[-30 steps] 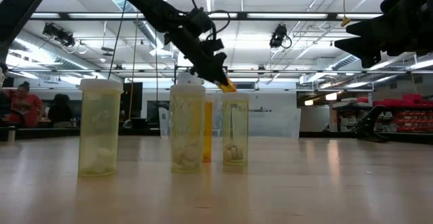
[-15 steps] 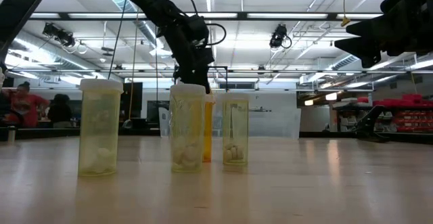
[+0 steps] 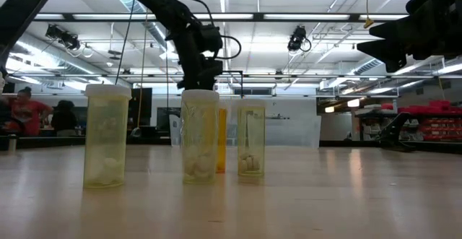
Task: Pick and place medicine bottles into bin by pill shape (circle, oval)
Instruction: Put the large orange pill bottle into the left transparent bin
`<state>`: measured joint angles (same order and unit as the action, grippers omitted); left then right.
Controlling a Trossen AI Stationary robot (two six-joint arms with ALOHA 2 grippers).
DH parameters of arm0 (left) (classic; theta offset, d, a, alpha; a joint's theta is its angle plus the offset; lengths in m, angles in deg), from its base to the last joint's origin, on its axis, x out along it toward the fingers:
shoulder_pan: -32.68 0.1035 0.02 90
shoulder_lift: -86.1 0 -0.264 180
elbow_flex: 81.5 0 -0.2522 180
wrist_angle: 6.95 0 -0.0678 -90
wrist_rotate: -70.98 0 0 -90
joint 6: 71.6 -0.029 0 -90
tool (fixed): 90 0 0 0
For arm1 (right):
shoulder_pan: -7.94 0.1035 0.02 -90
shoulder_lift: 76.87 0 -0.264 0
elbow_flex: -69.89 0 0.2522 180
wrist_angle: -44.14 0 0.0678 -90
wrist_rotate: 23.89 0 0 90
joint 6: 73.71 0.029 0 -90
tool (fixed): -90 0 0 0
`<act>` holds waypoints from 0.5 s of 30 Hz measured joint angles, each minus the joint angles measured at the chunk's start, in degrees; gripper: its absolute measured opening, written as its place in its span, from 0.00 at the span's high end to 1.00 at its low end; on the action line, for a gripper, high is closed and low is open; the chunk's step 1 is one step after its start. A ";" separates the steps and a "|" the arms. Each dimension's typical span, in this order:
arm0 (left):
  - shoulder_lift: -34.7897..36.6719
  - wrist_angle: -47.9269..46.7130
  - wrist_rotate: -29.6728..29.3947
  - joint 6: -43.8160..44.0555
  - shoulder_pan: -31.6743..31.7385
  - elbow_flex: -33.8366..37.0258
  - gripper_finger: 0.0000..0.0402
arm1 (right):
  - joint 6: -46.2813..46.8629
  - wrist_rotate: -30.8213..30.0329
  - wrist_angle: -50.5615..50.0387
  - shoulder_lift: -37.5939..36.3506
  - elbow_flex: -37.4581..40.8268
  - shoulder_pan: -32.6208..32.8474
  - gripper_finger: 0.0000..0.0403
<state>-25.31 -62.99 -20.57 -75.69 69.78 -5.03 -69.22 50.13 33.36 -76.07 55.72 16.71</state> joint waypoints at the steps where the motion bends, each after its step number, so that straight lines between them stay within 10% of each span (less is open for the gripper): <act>1: -0.65 0.13 -0.11 0.10 0.08 0.00 0.47 | -0.01 0.00 -0.01 0.00 0.00 0.01 0.37; 15: -4.95 -1.87 -4.73 -1.45 0.76 0.04 0.46 | 0.00 0.00 -0.01 0.00 -0.02 -0.01 0.37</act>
<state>-30.26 -64.87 -25.30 -77.15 70.54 -4.99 -69.22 50.13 33.34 -76.07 55.70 16.69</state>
